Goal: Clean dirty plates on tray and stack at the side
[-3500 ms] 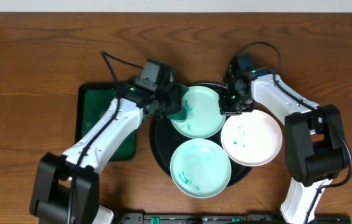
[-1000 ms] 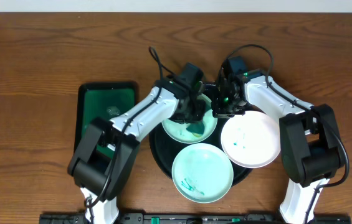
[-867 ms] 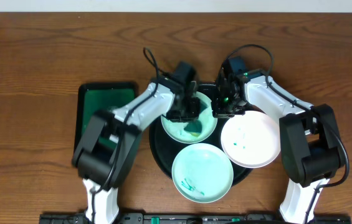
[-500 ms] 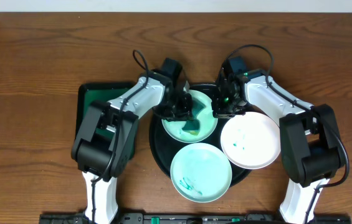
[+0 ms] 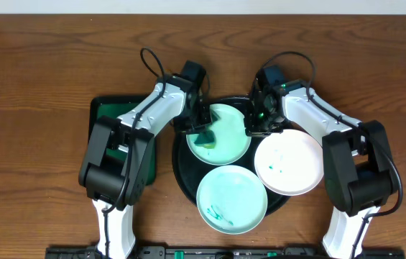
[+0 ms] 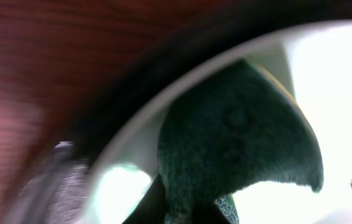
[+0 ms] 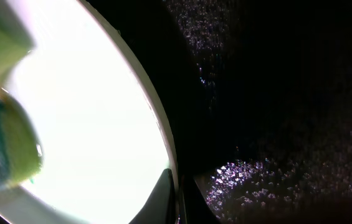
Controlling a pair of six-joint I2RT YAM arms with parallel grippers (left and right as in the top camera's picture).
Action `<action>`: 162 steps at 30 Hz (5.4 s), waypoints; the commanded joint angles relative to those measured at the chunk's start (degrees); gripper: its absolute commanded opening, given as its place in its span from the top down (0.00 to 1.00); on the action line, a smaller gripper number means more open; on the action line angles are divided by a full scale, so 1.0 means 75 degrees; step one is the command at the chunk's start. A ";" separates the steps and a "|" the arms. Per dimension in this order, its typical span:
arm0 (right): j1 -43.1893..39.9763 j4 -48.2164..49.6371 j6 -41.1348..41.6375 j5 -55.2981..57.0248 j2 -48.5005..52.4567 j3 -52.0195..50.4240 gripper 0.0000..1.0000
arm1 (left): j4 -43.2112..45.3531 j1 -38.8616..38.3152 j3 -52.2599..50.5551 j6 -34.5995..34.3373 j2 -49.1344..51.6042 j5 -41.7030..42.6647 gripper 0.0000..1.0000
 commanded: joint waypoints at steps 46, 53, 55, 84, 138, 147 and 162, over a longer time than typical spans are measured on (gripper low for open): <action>-0.0160 -0.0131 0.0015 0.0458 0.0093 -0.0032 0.99 | -0.0804 -0.1428 0.0117 0.1411 0.0338 0.0242 0.93; -0.0160 -0.0157 0.0012 0.0460 0.0093 -0.0032 0.99 | -0.0930 -0.1174 0.0117 0.0807 0.0338 -0.2110 0.93; -0.0160 -0.0166 0.0012 0.0458 0.0093 -0.0032 0.99 | -0.0930 -0.1102 0.0117 0.0699 0.0338 -0.2667 0.93; -0.0146 -0.0239 -0.0140 0.0466 0.0093 -0.0032 0.99 | -0.0087 -0.1180 0.0268 0.0685 0.0335 -0.3532 0.93; -0.0146 -0.0373 -0.0187 0.0519 0.0093 -0.0032 0.99 | -0.1600 -0.1918 0.0644 0.0985 0.0338 -0.1731 0.93; -0.0146 -0.0370 -0.0187 0.0522 0.0093 -0.0032 0.99 | -0.1661 -0.1918 0.0749 0.0006 0.0335 -0.4374 0.93; -0.0154 -0.0379 -0.0192 0.0519 0.0093 -0.0032 0.99 | -0.2495 -0.1938 0.2328 -0.0286 0.0312 -0.5374 0.93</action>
